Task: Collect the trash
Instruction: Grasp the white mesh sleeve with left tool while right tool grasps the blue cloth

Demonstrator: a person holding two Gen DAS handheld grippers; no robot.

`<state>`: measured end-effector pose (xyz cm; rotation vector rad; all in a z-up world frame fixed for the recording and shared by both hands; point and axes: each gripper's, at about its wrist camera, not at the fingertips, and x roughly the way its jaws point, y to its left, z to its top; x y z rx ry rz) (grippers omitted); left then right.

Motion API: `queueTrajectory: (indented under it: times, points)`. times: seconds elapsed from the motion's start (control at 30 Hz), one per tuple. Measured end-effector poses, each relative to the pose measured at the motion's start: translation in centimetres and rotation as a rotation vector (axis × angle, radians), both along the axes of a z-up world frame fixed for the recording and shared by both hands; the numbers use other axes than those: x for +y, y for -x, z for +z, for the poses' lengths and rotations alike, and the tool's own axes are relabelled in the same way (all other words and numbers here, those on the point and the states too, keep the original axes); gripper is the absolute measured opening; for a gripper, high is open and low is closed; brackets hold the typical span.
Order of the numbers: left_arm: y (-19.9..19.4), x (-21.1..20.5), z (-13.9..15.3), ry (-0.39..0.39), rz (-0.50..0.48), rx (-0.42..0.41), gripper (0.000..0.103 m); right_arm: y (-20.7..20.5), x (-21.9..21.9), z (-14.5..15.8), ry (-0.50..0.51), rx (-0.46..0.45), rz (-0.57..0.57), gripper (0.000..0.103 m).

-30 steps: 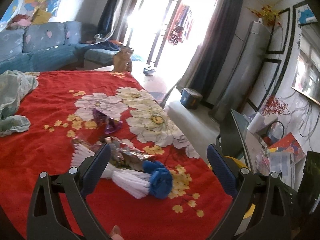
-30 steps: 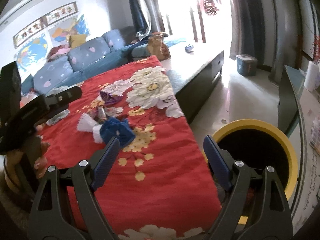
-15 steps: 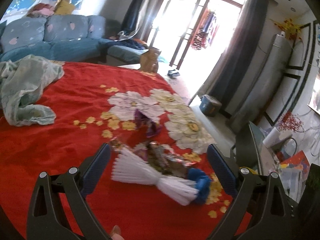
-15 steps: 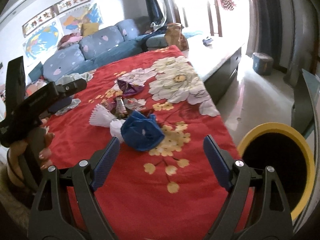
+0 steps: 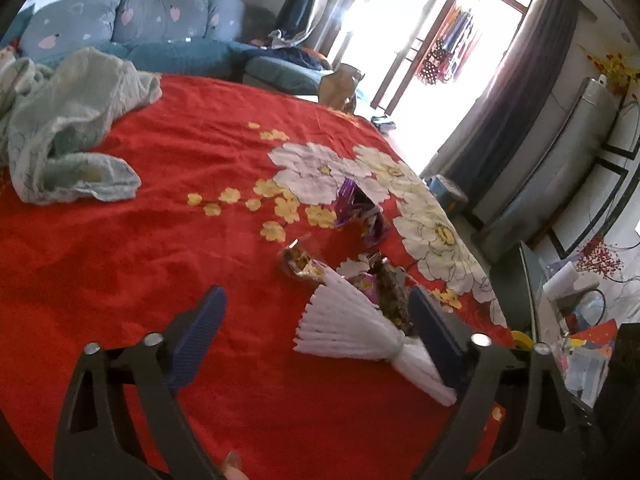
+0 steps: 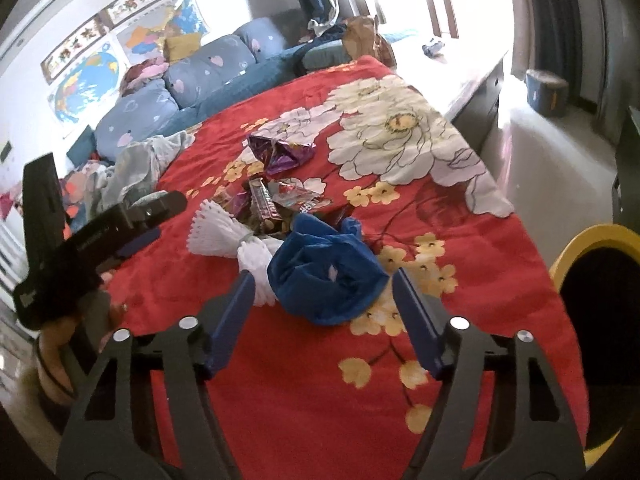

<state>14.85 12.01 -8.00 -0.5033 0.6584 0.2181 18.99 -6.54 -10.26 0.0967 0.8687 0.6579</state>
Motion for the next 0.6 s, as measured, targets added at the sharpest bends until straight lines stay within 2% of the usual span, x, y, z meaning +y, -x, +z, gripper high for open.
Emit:
queueTrajectory:
  times: [0.13, 0.2, 0.23, 0.3, 0.37, 0.47, 0.6]
  points:
    - [-0.7, 0.1, -0.9, 0.017, -0.026, 0.014, 0.076, -0.3, 0.7, -0.2, -0.006, 0.013, 0.011, 0.052]
    - [-1.0, 0.1, -1.2, 0.027, -0.034, 0.025, 0.071, -0.3, 1.0, -0.4, -0.001, 0.019, 0.025, 0.042]
    - [-1.2, 0.0, -1.4, 0.032, -0.036, 0.029, 0.066, -0.3, 1.1, -0.5, 0.0, 0.025, 0.033, 0.039]
    - [-1.5, 0.1, -2.0, 0.045, -0.044, 0.044, 0.057, -0.4, 1.3, -0.9, -0.001, 0.038, 0.051, 0.024]
    - [-1.7, 0.1, -2.5, 0.055, -0.051, 0.057, 0.046, -0.2, 1.4, -1.1, 0.004, 0.045, 0.066, 0.017]
    - [-1.8, -0.2, -2.7, 0.056, -0.069, 0.067, 0.032, 0.3, 1.3, -1.2, 0.011, 0.039, 0.073, 0.012]
    - [-1.7, -0.7, -2.4, 0.042, -0.089, 0.063, 0.019, 0.8, 0.5, -1.2, 0.005, 0.037, 0.064, 0.009]
